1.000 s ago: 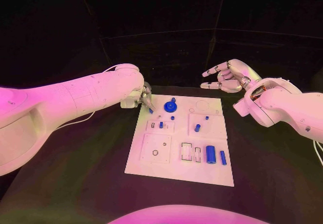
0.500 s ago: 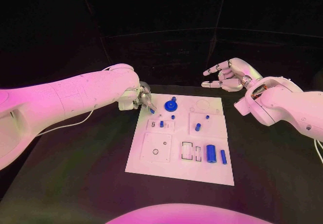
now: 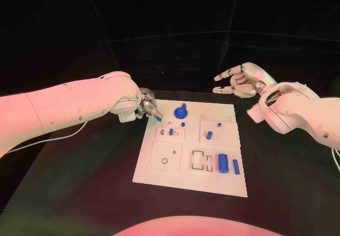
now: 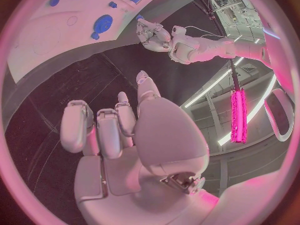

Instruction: Assemble the parts on the task board

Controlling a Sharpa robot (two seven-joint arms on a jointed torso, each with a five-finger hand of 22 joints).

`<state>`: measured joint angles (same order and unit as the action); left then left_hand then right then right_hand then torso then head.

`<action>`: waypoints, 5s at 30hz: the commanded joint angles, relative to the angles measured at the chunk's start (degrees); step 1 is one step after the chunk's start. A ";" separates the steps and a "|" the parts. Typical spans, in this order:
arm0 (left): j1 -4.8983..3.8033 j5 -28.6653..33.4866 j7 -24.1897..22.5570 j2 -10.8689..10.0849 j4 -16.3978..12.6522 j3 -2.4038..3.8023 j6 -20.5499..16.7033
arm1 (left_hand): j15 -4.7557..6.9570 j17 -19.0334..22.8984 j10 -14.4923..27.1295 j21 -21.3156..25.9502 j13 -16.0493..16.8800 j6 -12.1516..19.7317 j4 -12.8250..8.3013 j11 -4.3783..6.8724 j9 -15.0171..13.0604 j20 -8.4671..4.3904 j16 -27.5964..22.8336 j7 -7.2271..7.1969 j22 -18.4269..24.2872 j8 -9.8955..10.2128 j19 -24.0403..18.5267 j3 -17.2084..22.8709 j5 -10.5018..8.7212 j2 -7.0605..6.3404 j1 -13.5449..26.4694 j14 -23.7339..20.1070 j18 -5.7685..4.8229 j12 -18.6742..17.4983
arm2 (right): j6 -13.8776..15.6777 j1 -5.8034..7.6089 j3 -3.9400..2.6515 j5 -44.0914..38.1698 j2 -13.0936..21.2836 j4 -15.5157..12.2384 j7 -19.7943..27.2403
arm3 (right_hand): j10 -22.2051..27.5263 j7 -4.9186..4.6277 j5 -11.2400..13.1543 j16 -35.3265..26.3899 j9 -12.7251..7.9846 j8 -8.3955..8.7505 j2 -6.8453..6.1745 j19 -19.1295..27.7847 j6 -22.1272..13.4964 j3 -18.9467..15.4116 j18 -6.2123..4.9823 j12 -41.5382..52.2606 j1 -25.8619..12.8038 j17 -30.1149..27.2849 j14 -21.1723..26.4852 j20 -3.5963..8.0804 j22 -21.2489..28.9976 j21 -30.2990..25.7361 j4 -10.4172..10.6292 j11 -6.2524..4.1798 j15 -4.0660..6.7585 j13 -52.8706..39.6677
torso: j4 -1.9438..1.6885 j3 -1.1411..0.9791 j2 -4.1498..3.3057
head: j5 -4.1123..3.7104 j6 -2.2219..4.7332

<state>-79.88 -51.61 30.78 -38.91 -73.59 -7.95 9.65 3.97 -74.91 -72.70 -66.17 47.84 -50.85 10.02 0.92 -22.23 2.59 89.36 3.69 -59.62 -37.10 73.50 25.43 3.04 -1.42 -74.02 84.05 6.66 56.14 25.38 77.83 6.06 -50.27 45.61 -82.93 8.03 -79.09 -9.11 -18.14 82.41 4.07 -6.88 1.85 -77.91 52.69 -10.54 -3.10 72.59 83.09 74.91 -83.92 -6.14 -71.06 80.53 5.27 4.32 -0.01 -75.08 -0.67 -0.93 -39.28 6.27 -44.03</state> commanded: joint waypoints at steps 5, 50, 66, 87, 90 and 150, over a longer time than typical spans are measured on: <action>0.40 -2.98 -0.74 -2.01 -4.17 -0.06 -5.66 | 0.35 -14.09 -0.61 0.10 0.10 0.05 -5.14 0.11 -0.51 -0.45 0.12 -0.46 -0.15 -0.77 0.02 6.25 -0.07 -1.19 0.50 5.72 0.37 0.33 | -0.81 0.12 -0.03 0.30 -0.05 0.03 0.95 | 0.21 0.06 -0.19 -0.29 -0.05 -0.30 -0.05 0.27 -0.11 -0.03 -1.16 -0.40 0.63 1.22 -3.01 0.15 0.06 -0.31 -0.47 -0.38 0.35 0.17 | 0.04 0.01 -0.02 | 0.44 0.21; 4.41 -9.82 -3.07 -1.85 -5.41 -0.29 -4.70 | 0.53 -14.09 -0.55 0.47 -1.11 -0.27 -5.08 0.37 -1.16 -0.60 0.13 -0.81 0.10 -1.88 -0.16 6.97 -0.21 -2.51 1.65 5.72 0.45 -0.52 | -0.69 0.10 -0.01 0.29 0.09 0.08 -0.34 | 0.21 -0.02 0.10 -0.33 -0.08 -0.29 0.43 0.30 -0.19 -0.28 -1.17 -0.40 0.11 1.23 -3.02 0.14 0.14 -0.38 -0.12 -0.30 0.30 0.22 | 0.11 -0.02 -0.11 | 0.43 0.72; 4.61 -9.82 -2.75 -1.74 -5.93 -0.39 -3.20 | 0.56 -14.16 -0.65 0.54 -1.11 -0.35 -4.99 0.42 -1.24 -0.63 0.16 -0.88 0.14 -2.03 -0.20 6.90 -0.27 -2.68 1.89 5.73 0.45 -0.50 | -1.00 0.09 -0.01 0.29 -0.09 0.06 -0.57 | 0.17 -0.01 0.29 -0.33 -0.08 -0.30 0.47 0.28 -0.20 -0.34 -1.17 -0.35 0.05 1.25 -3.02 0.14 0.12 -0.38 -0.08 -0.31 0.30 0.20 | 0.16 -0.05 -0.15 | 0.60 0.74; 4.73 -9.82 -1.80 -1.91 -6.36 -0.44 -1.41 | 0.65 -14.26 -0.80 0.54 -1.15 -0.39 -5.28 0.57 -1.33 -0.70 0.21 -1.05 0.07 -2.16 -0.18 7.06 -0.27 -2.89 1.71 5.76 0.44 -0.51 | -1.14 0.09 -0.01 0.04 0.05 -0.06 -0.87 | 0.11 0.01 0.70 -0.37 -0.08 -0.32 0.56 0.24 -0.18 -0.41 -1.16 -0.29 0.02 1.21 -3.02 0.13 0.08 -0.37 -0.06 -0.32 0.30 0.17 | 0.14 -0.03 -0.09 | 0.91 0.33; 4.73 -9.82 -1.70 -1.98 -6.39 -0.45 -1.43 | 0.69 -14.26 -0.82 0.51 -1.24 -0.38 -5.46 0.62 -1.35 -0.74 0.22 -1.10 0.02 -2.20 -0.16 7.16 -0.26 -3.00 1.59 5.76 0.43 -0.58 | -1.15 0.09 -0.01 0.04 0.08 -0.08 -0.89 | 0.11 0.01 0.70 -0.37 -0.08 -0.32 0.56 0.24 -0.18 -0.41 -1.16 -0.29 0.02 1.21 -3.02 0.13 0.08 -0.37 -0.06 -0.32 0.30 0.17 | 0.14 0.00 -0.11 | 0.87 0.27; 4.78 -9.82 -0.06 0.54 -2.67 -0.48 -1.53 | 1.28 -15.09 -3.11 -1.42 1.64 -3.48 1.20 1.17 -1.25 -1.38 0.64 -1.79 -3.01 -2.68 1.61 -3.75 -0.24 -4.50 9.60 5.95 -0.17 2.32 | -1.02 0.09 -0.01 -0.02 0.16 -0.40 -0.86 | 0.10 0.02 0.95 -0.33 -0.08 -0.34 0.62 0.24 -0.19 -0.50 -1.16 -0.29 0.02 1.31 -3.05 0.13 0.08 -0.38 -0.06 -0.33 0.31 0.21 | 0.16 -0.03 -0.11 | 0.64 -0.25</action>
<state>-75.11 -61.20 30.23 -38.42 -76.37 -8.40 8.06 4.81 -74.91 -75.25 -67.25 49.38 -53.96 11.24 2.06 -23.54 1.33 89.61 1.84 -62.55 -40.13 74.78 21.91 2.69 -6.06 -64.92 84.06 6.67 58.14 24.50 77.81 6.08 -50.20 45.76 -83.18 6.96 -79.00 -9.11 -17.39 82.42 4.07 -6.88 2.04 -77.91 52.69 -10.66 -3.10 72.39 83.29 74.91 -83.93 -6.14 -71.03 80.53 5.09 4.41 -0.02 -74.97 -0.48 -0.96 -39.38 6.92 -44.21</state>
